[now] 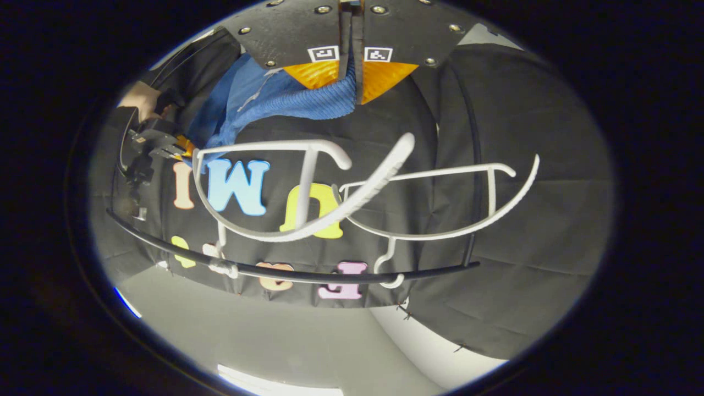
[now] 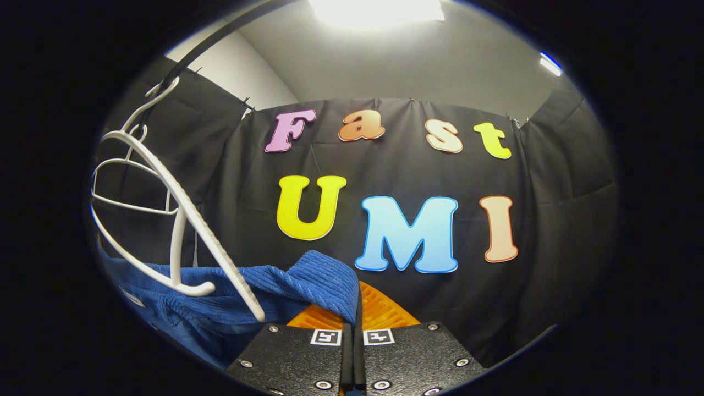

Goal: Grasp the clothes on the hanger with both hands and then place them into the laundry hamper below.

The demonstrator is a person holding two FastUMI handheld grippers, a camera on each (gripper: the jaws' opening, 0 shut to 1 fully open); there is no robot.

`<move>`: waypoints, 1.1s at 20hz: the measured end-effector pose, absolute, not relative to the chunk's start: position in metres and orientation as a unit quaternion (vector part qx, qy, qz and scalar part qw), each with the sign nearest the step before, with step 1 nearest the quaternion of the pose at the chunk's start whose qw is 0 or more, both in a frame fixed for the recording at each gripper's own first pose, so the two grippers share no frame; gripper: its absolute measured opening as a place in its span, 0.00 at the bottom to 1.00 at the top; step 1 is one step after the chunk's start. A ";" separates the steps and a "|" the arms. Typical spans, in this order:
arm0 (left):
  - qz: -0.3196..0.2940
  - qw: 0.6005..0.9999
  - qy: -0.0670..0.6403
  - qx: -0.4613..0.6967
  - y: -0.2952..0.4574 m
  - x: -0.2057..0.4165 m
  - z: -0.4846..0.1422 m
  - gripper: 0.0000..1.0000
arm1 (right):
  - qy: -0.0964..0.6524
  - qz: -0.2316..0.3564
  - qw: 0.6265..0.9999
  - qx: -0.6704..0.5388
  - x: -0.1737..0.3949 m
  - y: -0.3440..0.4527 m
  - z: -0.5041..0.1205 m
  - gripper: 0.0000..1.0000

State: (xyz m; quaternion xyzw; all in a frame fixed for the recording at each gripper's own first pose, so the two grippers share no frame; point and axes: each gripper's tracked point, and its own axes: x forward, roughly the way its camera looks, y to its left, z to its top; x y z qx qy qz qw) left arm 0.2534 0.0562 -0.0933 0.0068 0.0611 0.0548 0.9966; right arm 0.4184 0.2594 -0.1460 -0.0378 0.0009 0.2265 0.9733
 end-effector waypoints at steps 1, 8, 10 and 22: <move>0.053 0.996 0.066 0.011 0.054 0.243 -0.097 0.01 | 0.006 0.228 0.973 -0.038 0.416 0.257 -0.151 0.00; 0.056 0.992 0.113 -0.028 0.026 0.212 -0.137 0.02 | 0.071 0.225 0.971 -0.036 0.387 0.228 -0.195 0.00; 0.062 0.989 0.128 -0.036 0.029 0.197 -0.145 0.01 | 0.091 0.228 0.969 -0.039 0.369 0.219 -0.208 0.01; -0.009 0.991 0.114 -0.063 0.054 0.111 -0.113 0.02 | 0.150 0.168 0.973 -0.046 0.231 0.179 -0.176 0.01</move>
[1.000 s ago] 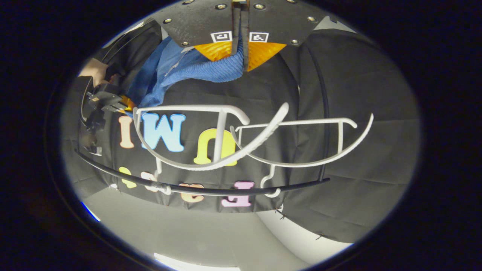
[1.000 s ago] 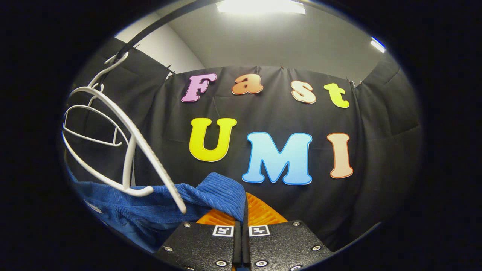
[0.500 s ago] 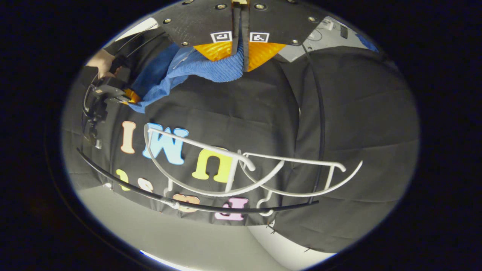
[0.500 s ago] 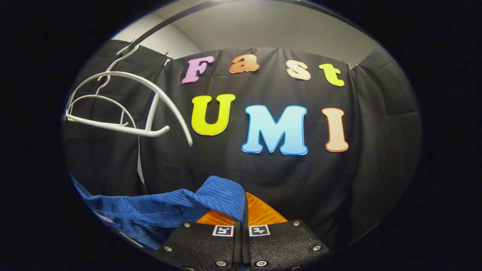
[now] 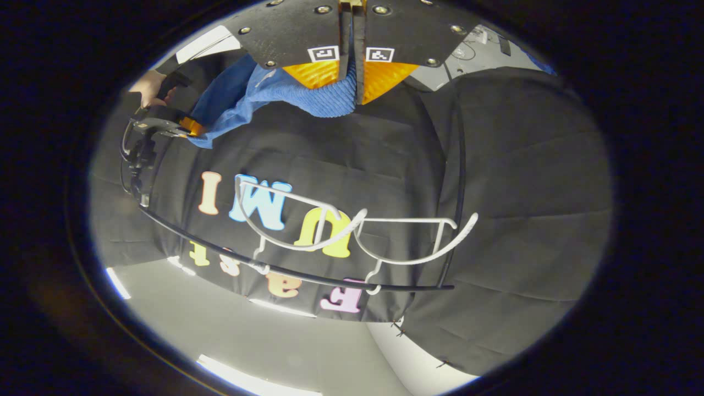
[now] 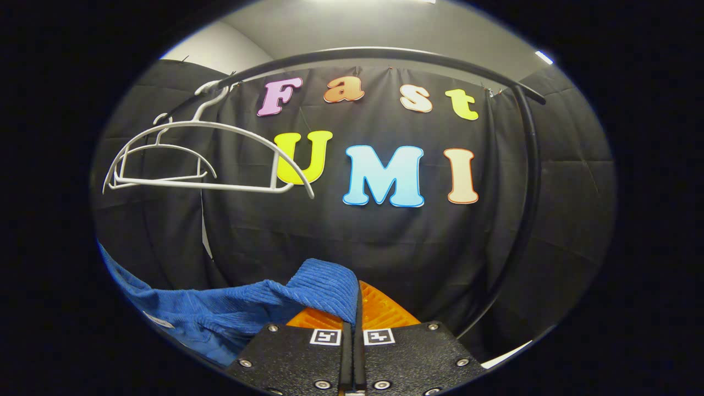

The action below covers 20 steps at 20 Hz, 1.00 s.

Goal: Grasp the clothes on the hanger with both hands and then place them into the laundry hamper below.

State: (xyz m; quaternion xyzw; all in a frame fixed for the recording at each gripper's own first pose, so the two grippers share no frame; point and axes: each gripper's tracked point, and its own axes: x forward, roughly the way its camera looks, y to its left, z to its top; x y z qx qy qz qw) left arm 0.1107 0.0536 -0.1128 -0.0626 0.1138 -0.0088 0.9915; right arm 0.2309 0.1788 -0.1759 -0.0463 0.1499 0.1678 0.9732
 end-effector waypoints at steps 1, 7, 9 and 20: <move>-0.016 0.990 0.120 -0.068 0.056 0.101 -0.112 0.02 | 0.151 0.163 0.974 -0.047 0.217 0.181 -0.169 0.01; -0.090 0.986 0.134 -0.046 0.059 0.068 -0.100 0.03 | 0.144 0.154 0.977 -0.028 0.126 0.214 -0.130 0.01; -0.124 0.983 0.134 -0.033 0.051 0.068 -0.104 0.03 | 0.146 0.156 0.977 -0.022 0.103 0.224 -0.124 0.01; -0.169 0.964 0.200 -0.039 0.025 0.061 -0.182 0.03 | 0.268 0.144 0.953 0.007 0.020 0.221 -0.208 0.01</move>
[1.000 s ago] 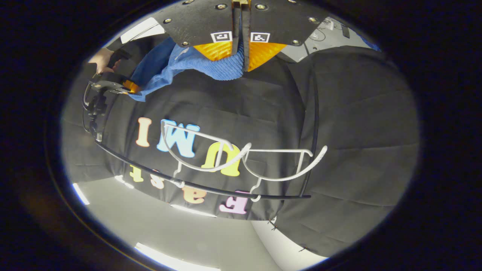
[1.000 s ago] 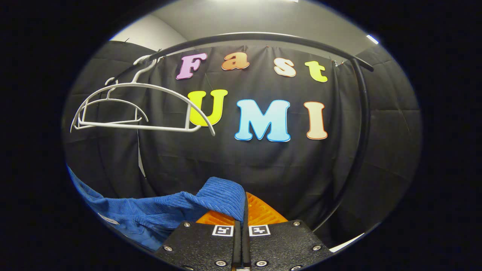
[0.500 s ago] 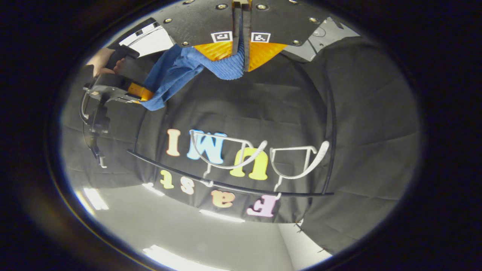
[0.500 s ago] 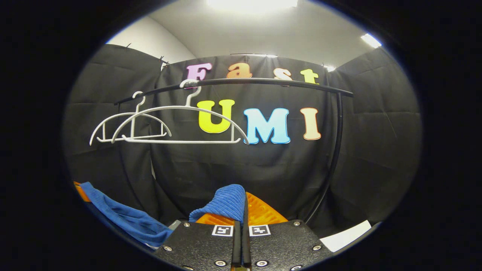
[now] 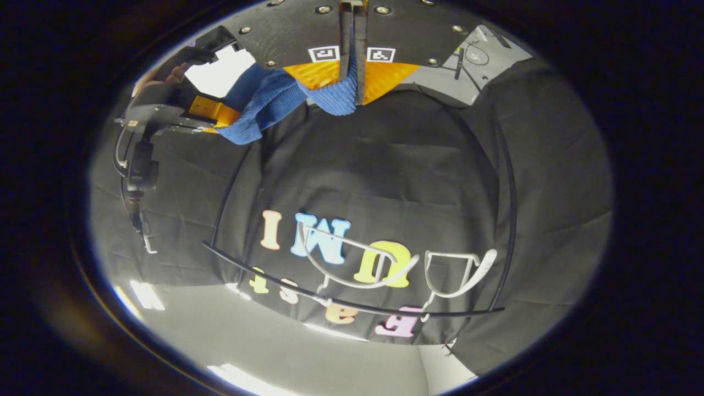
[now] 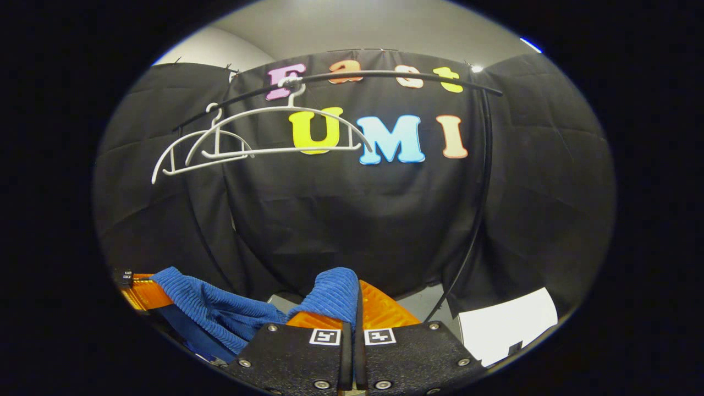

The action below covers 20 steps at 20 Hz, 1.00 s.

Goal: Grasp the clothes on the hanger with both hands and then place them into the laundry hamper below.

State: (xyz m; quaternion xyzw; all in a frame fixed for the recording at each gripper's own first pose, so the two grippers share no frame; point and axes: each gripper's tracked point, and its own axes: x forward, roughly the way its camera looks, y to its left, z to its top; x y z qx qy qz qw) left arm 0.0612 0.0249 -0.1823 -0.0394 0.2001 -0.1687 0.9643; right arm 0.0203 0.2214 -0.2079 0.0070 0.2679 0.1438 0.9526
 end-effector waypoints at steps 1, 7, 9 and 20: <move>-0.167 0.962 0.212 -0.037 0.025 0.063 -0.197 0.03 | 0.281 0.140 0.949 0.014 0.020 0.219 -0.219 0.02; -0.160 0.945 0.286 -0.007 0.026 0.055 -0.280 0.03 | 0.358 0.094 0.928 0.030 0.011 0.201 -0.295 0.02; -0.160 0.937 0.310 -0.001 0.025 0.057 -0.307 0.03 | 0.375 0.088 0.923 0.019 0.004 0.196 -0.318 0.02; -0.111 0.908 0.405 0.017 0.048 0.065 -0.459 0.03 | 0.467 0.083 0.880 0.002 -0.037 0.196 -0.442 0.05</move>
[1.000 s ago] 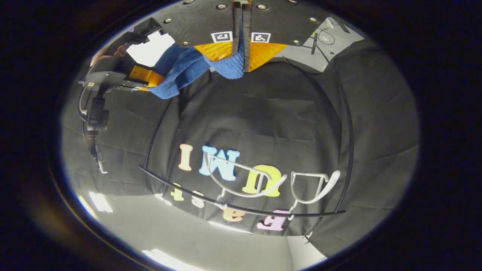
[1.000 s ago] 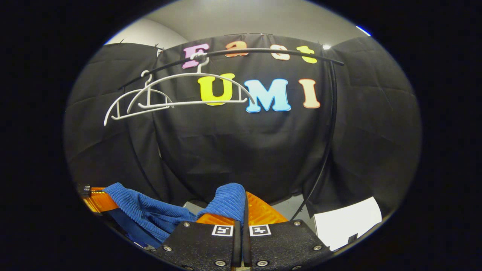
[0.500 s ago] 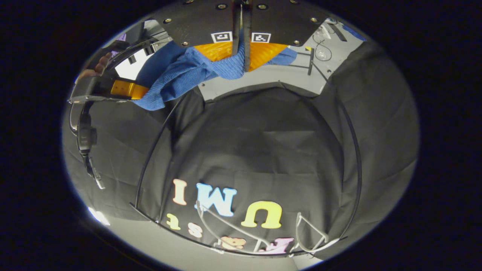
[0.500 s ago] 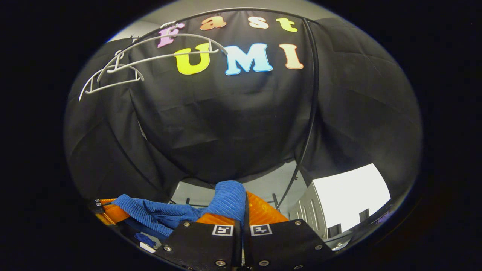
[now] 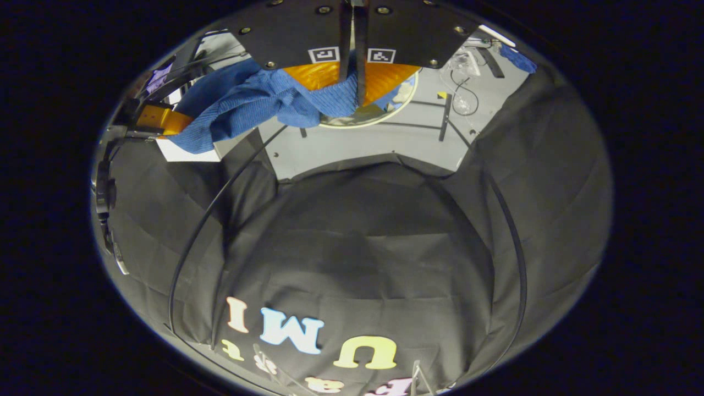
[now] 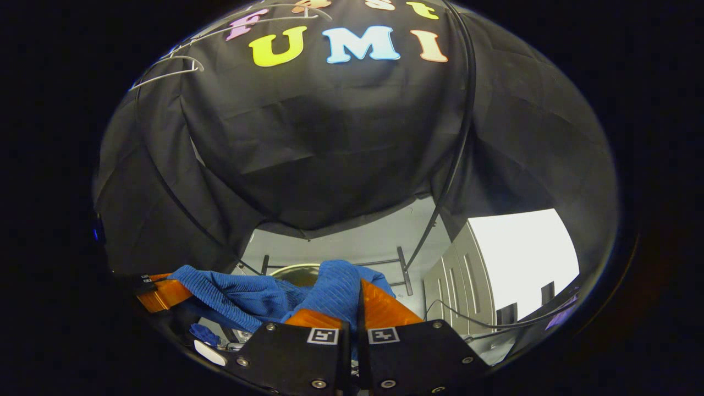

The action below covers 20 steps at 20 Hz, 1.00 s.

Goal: Grasp the clothes on the hanger with both hands and then place them into the laundry hamper below.

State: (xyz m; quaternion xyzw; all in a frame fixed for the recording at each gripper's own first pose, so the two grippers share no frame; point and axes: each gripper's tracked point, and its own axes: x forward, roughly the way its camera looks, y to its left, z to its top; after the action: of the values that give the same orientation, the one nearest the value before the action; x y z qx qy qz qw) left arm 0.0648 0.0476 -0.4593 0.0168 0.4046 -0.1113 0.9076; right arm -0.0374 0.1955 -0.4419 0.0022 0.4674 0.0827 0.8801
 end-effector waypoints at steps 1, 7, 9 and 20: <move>-0.109 0.905 0.411 0.019 0.051 0.061 -0.469 0.03 | 0.475 0.082 0.876 0.002 -0.040 0.197 -0.451 0.07; -0.101 0.892 0.441 0.024 0.069 0.059 -0.516 0.04 | 0.512 0.084 0.855 -0.001 -0.062 0.197 -0.492 0.10; -0.099 0.889 0.446 0.022 0.064 0.059 -0.521 0.05 | 0.523 0.082 0.849 -0.001 -0.068 0.197 -0.497 0.13; -0.091 0.879 0.466 0.036 0.070 0.042 -0.516 0.08 | 0.516 0.096 0.850 0.037 -0.079 0.209 -0.471 0.39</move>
State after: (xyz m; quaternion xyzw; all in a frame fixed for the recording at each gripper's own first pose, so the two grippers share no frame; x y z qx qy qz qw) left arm 0.0416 0.0700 -0.5160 0.0365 0.4660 -0.0907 0.8794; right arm -0.0789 0.2094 -0.4713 0.0371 0.5162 0.0963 0.8502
